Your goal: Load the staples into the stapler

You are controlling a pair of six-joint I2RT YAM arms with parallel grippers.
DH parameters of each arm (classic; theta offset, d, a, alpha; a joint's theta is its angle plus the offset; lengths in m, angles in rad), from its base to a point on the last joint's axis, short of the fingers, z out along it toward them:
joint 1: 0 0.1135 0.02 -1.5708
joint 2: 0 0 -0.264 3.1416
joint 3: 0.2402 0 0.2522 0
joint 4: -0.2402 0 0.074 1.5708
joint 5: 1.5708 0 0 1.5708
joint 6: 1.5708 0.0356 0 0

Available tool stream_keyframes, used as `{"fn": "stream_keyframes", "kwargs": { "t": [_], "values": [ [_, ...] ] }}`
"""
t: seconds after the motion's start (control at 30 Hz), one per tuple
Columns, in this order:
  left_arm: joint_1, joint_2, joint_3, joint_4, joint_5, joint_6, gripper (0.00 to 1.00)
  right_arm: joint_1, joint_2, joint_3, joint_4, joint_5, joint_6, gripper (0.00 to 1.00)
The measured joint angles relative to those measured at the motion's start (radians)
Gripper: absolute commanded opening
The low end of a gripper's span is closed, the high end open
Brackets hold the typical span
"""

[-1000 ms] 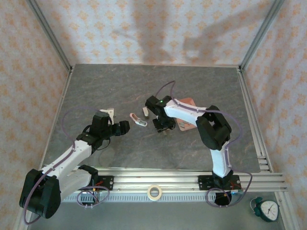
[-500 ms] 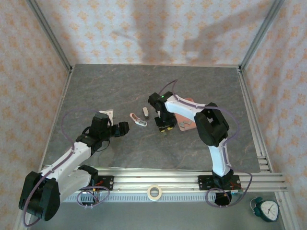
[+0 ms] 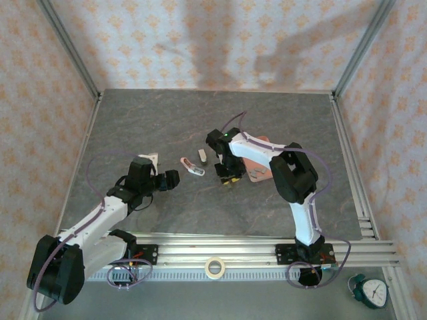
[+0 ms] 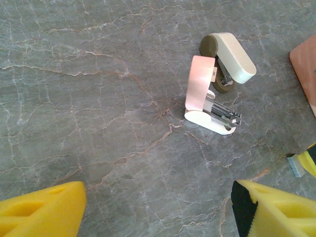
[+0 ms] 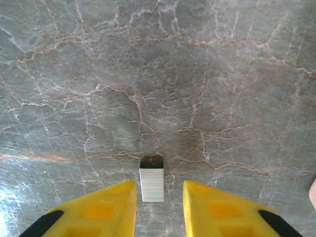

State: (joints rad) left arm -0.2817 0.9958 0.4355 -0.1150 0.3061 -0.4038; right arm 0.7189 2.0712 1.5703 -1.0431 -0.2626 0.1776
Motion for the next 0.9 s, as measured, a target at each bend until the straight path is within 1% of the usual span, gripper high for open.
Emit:
{"fn": "stream_keyframes", "kwargs": {
  "t": [0.9],
  "values": [
    [0.000, 0.056, 0.003, 0.029, 0.011, 0.000, 0.78, 0.000, 0.027, 0.000, 0.015, -0.008, 0.001, 0.29]
  ]
}}
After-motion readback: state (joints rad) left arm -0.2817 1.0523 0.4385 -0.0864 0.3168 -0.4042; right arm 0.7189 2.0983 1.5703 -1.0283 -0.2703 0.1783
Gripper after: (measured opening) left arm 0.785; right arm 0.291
